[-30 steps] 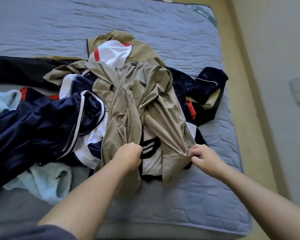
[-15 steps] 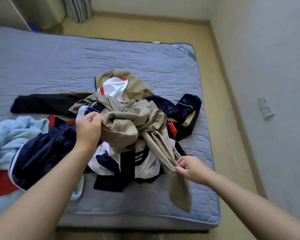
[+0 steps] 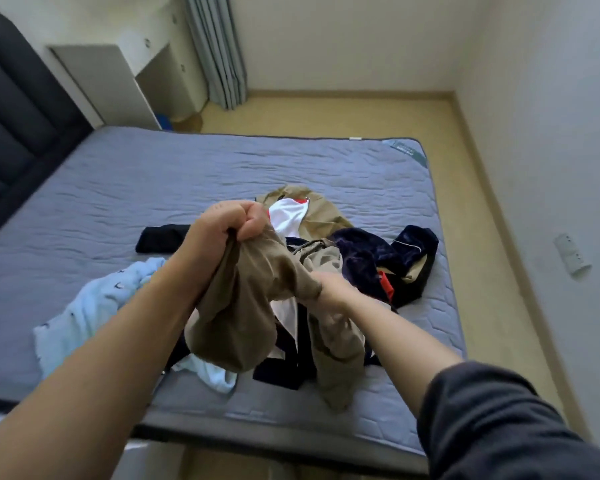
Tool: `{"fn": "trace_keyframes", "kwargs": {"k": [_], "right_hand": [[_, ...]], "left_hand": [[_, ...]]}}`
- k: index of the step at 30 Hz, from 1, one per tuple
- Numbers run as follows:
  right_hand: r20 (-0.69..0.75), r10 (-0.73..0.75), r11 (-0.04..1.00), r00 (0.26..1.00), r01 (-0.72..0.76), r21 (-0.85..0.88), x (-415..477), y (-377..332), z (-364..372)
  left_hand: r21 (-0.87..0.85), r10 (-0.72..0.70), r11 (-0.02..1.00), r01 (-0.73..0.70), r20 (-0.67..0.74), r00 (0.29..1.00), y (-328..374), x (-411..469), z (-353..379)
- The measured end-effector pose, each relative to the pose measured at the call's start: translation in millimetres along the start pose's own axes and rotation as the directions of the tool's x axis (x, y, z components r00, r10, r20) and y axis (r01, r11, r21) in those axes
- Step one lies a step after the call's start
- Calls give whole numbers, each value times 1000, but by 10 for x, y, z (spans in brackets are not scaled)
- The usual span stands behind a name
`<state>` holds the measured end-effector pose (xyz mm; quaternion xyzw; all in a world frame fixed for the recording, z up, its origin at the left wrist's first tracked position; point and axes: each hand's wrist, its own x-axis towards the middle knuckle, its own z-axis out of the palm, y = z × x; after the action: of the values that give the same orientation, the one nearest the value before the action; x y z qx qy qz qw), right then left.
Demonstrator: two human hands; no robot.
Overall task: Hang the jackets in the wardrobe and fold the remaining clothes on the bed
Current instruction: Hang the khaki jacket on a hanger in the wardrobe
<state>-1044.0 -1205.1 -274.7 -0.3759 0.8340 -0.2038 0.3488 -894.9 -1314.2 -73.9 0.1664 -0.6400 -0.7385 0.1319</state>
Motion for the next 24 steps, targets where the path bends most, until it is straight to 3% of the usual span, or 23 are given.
{"fn": "trace_keyframes", "kwargs": {"k": [2, 6, 9, 11, 14, 16, 19, 20, 22, 24], "right_hand": [[-8, -57, 997, 998, 57, 50, 35, -238, 98], [-254, -26, 933, 967, 115, 340, -68, -548, 41], [-286, -27, 828, 958, 182, 531, -205, -908, -160], [-285, -127, 767, 950, 277, 578, -344, -1201, -376], [-307, -321, 731, 896, 441, 520, -537, -1674, -707], [-365, -373, 720, 853, 514, 467, -625, -1953, -895], [-503, -350, 717, 790, 571, 399, -674, -2017, -1132], [-483, -359, 719, 798, 567, 402, -681, -1927, -1193], [-266, -367, 772, 891, 451, 448, -690, -1718, -1203], [-72, -341, 899, 937, 347, 267, -675, -1582, -1096]], "left_hand": [[61, 6, 998, -6, 0, 1000, 113, -53, -185], [238, -75, 964, 119, -186, 980, 53, -120, -618], [534, 8, 830, 163, -303, 953, -165, -169, -901], [723, 23, 672, 160, -237, 971, -249, -227, -1022], [830, -112, 550, 96, -41, 993, -283, -228, -917], [784, -22, 619, 49, -44, 999, -213, -139, -739], [530, 141, 848, -23, -183, 973, 128, 1, -629], [445, 182, 892, -78, -196, 963, 265, 17, -624], [310, 266, 929, -204, -171, 949, 537, 20, -616], [161, 322, 940, -302, -116, 940, 772, 19, -609]]}}
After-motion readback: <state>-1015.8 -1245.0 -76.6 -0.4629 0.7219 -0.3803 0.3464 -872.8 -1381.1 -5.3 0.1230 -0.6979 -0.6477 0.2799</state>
